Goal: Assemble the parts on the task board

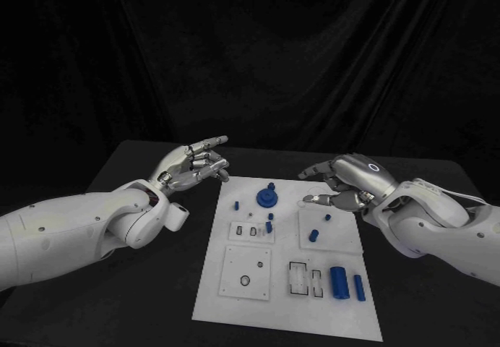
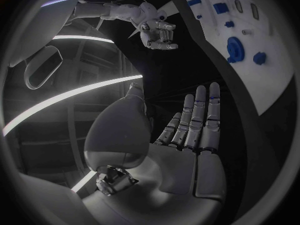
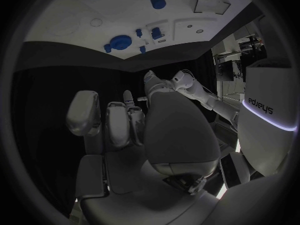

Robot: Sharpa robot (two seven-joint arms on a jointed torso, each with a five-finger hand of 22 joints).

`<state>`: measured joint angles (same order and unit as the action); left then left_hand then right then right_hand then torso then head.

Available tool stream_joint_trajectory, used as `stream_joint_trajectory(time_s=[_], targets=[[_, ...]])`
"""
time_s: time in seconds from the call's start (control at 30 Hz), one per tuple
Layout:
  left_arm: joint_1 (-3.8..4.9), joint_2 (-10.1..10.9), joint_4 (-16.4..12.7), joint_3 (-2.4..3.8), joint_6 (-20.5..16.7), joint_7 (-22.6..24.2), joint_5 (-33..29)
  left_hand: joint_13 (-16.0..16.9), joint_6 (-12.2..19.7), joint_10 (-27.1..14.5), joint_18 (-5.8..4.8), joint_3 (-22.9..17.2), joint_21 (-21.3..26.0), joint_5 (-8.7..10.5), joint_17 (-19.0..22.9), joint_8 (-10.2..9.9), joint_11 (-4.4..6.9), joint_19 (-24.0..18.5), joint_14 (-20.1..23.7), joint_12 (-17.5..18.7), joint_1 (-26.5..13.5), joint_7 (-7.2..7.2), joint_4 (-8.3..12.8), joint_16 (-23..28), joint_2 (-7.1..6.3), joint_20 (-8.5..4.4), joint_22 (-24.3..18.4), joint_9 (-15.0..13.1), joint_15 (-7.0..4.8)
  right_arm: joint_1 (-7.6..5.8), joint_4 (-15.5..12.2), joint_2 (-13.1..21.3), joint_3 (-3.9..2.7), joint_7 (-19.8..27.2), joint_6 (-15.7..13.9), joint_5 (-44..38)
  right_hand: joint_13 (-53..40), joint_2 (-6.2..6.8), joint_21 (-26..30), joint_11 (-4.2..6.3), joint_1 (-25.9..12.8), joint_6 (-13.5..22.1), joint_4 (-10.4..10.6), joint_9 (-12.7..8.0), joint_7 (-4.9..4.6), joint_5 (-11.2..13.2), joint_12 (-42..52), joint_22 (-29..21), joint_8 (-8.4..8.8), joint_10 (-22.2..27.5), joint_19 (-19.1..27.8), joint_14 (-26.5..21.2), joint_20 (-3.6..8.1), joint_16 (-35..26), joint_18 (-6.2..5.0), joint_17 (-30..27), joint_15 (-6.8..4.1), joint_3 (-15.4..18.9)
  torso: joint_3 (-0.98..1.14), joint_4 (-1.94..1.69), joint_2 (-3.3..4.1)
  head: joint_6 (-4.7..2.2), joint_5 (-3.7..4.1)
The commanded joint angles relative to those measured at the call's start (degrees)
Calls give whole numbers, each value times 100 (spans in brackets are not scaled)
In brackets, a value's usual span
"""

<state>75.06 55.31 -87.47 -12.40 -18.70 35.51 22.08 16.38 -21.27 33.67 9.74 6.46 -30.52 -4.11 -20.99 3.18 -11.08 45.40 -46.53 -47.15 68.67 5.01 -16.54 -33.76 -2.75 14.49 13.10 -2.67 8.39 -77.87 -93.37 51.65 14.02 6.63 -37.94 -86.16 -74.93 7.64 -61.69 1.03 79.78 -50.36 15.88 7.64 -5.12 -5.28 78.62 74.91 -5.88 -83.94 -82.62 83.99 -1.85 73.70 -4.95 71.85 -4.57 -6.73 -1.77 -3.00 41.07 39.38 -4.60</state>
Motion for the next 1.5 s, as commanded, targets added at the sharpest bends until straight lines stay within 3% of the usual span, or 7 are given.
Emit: stream_joint_trajectory(time_s=[0.03, 0.2, 0.27, 0.7, 0.97, 1.13, 1.5], targets=[[160, -70, 71, 10, -431, -268, 774, 201, -307, 574, 78, -88, -421, -222, -285, 73, 182, 258, -300, -344, 300, -1, 74, -607, 205, -158, 216, -30, -186, -16, -37, 133, 8, 229, -315, -32, -482, -74, -34, -19, -4, -43, -15, -7, -8, -46, 17, 864, -26, -127, -34, 302, 3, 19, 6, 2, 3, -24, 40, 45, -131, -63, -57], [363, -241, 242, 10, -366, -629, 1806, 778, -2198, 2146, 74, 49, -1888, -159, -1950, 486, 881, 1207, -1825, -915, 488, 74, 33, -2578, 146, -775, 1067, -259, -826, -16, -57, 333, 16, 384, -321, -32, -489, -195, -54, -48, 98, -158, -77, -30, -43, -401, 29, 868, -24, -129, -40, 300, -8, 33, 10, 6, 24, -91, 75, 69, -255, -10, -52], [443, -326, 311, 9, -202, -969, 2363, 3040, -2596, 3408, -192, 197, -3281, 57, -3987, 614, 1009, 2110, -2871, -2204, 183, 34, 17, -3996, 203, -946, 2976, -346, -972, -11, -85, 415, 18, 529, -396, -32, -501, -217, -94, -48, 108, -288, -81, -25, -36, -516, 46, 877, -61, -137, -50, 301, -15, 52, 16, 22, 28, -100, 107, 94, -345, 86, -42], [636, -685, 357, 10, 1643, -3739, 3573, 7362, -3407, 5633, -607, 773, -5218, -66, -6901, 845, 912, 3084, -4347, -4285, 131, 161, 65, -5624, 913, -891, 6036, -705, -902, 282, 17, 545, 22, 592, -413, -32, -476, -292, -100, -56, 146, -472, -72, -60, -33, -796, 24, 877, -51, -127, -51, 296, -13, 54, 16, 6, 27, -170, 305, 251, -758, 586, 10], [645, -918, 327, 10, 2083, -5049, 3627, 7362, -3888, 5633, -738, 979, -5566, -70, -6901, 1720, 1006, 3601, -4347, -4285, -333, -46, 19, -5624, 1044, -921, 6767, -1531, -973, 409, 72, 579, 22, 392, -335, -32, -443, -318, -59, -83, 135, -502, -58, -65, -41, -802, -12, 867, -49, -109, -40, 288, -23, 29, 11, -24, 46, -181, 408, 402, -892, 845, -49], [647, -1215, 476, 10, 2399, -5732, 3635, 7362, -3624, 5633, -791, 1165, -5662, -1211, -6901, 2613, 1159, 3808, -4347, -4285, -690, -210, 2, -5624, 1106, -1079, 7013, -2778, -1128, 434, 97, 576, 22, 294, -314, -32, -441, -330, -58, -92, 140, -517, -59, -69, -43, -831, -14, 867, -46, -107, -39, 287, -29, 31, 11, -22, 55, -191, 424, 529, -944, 992, -133], [645, -1780, 837, 11, 3199, -6827, 3638, 7362, -3385, 5633, -783, 907, -5625, -748, -6901, 2667, 1173, 3788, -4347, -4285, -554, -211, 193, -5624, 1248, -1095, 7003, -3494, -1136, 448, 119, 504, 22, 100, -227, -31, -421, -335, -49, -107, 156, -532, -71, -78, -49, -894, -35, 864, -33, -97, -36, 283, -40, 18, 10, -39, 68, -206, 441, 605, -998, 1062, -70]])
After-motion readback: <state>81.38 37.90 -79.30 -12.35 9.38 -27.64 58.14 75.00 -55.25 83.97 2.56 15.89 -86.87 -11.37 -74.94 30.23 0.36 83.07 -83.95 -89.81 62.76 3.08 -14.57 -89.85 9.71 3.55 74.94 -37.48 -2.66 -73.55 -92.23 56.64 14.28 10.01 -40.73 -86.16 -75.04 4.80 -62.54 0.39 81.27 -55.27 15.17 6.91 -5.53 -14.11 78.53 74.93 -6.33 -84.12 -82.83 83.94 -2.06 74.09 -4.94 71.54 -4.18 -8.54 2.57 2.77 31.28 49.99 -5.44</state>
